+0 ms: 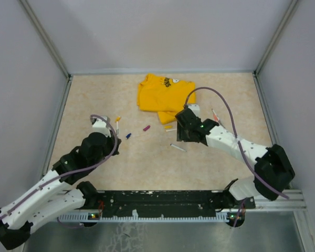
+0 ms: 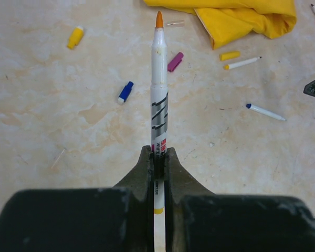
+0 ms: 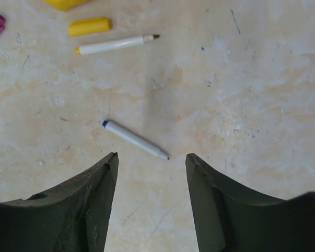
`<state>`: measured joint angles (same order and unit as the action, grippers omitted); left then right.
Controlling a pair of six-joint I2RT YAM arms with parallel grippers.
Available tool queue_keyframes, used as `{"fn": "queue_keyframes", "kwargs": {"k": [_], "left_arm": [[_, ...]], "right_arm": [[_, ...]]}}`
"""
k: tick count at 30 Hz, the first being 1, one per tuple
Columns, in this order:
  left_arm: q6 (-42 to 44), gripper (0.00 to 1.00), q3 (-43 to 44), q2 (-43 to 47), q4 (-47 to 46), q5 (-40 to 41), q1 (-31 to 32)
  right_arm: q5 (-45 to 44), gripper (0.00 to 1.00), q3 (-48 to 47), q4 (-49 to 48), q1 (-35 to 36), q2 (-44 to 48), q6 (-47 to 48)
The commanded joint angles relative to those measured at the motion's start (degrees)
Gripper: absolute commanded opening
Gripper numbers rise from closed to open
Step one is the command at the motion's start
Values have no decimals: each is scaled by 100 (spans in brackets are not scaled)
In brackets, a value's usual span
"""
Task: Insert the pens into the pen caps
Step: Move the pen cap to the center of the board.
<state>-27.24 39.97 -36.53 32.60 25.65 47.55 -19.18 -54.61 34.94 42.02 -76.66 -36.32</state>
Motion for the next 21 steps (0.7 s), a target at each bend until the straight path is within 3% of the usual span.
{"fn": "queue_keyframes", "kwargs": {"k": [1, 12, 21], "left_arm": [[430, 0, 117, -253, -543, 403, 35], [1113, 0, 104, -665, -1451, 122, -178], [1302, 0, 225, -1267, -1887, -2352, -2183]], "right_arm": [[272, 56, -761, -568, -64, -720, 655], [544, 59, -2022, -817, -261, -2536, 964], [627, 60, -2646, -973, -282, -3233, 1048]]}}
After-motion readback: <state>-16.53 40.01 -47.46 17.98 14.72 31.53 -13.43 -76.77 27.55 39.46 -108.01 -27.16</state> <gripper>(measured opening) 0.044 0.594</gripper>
